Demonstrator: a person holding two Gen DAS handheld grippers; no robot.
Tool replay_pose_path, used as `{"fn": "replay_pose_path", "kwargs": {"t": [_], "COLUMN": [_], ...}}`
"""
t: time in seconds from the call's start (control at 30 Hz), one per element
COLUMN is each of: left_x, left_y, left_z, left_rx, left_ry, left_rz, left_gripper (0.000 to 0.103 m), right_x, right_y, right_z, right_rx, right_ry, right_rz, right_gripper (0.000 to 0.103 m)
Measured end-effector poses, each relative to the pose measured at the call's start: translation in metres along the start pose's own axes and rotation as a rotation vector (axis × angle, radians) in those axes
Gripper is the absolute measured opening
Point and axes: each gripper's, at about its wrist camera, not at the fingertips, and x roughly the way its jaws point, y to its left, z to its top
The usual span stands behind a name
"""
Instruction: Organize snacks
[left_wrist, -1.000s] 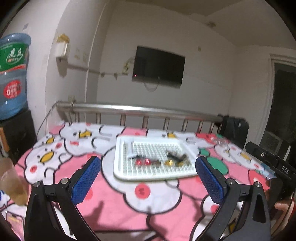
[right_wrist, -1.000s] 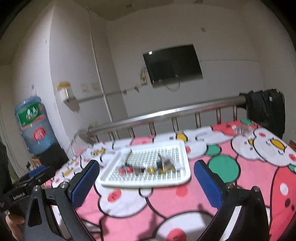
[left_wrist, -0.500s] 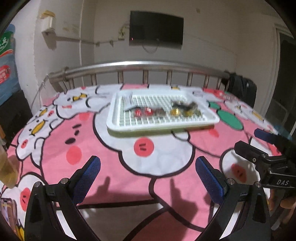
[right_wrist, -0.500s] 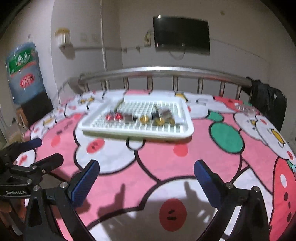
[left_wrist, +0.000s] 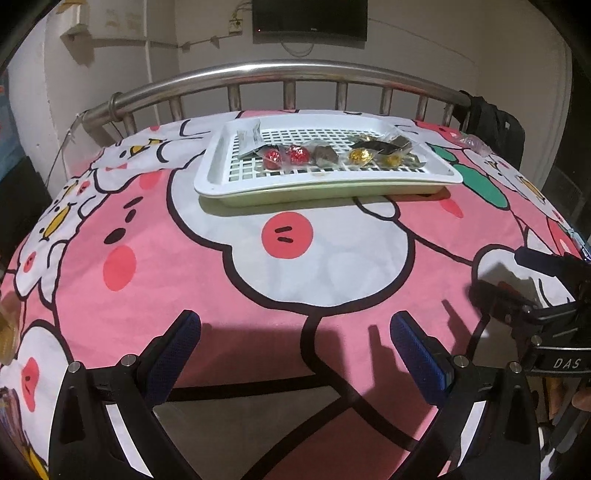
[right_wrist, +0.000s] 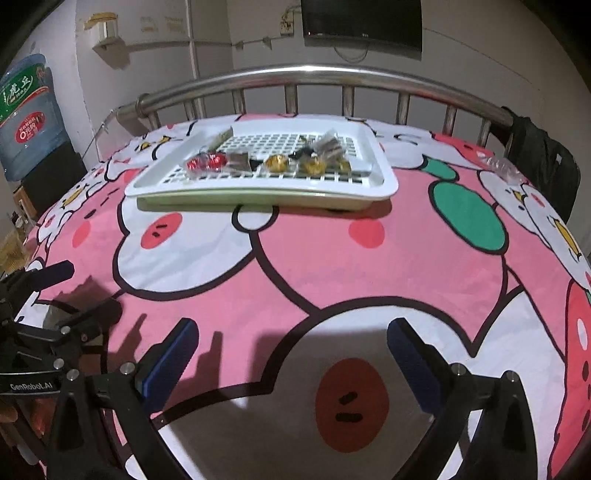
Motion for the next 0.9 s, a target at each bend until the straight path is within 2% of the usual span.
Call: {"fn": "replay_pose_path", "kwargs": {"t": [0.33, 0.57, 0.9], "left_x": [0.012, 0.021, 0.023], "left_y": [0.005, 0.004, 0.001], "left_z": [0.001, -0.001, -0.001], "left_rx": [-0.027, -0.033, -0.015], "left_ry": [0.056, 0.106, 0.121], "left_rz": [-0.008, -0.012, 0.022], "left_gripper": [0.103, 0.103, 0.103], "right_x": [0.017, 0.019, 0.023], "right_y": [-0.004, 0.003, 0.004], "right_z": [-0.003, -0.003, -0.002], "right_rx": [0.042, 0.012, 0.001], "right_ry": [0.091, 0.094, 0.107], "right_rz": [0.009, -0.015, -0.053], "right_gripper": [0.103, 0.103, 0.103]}}
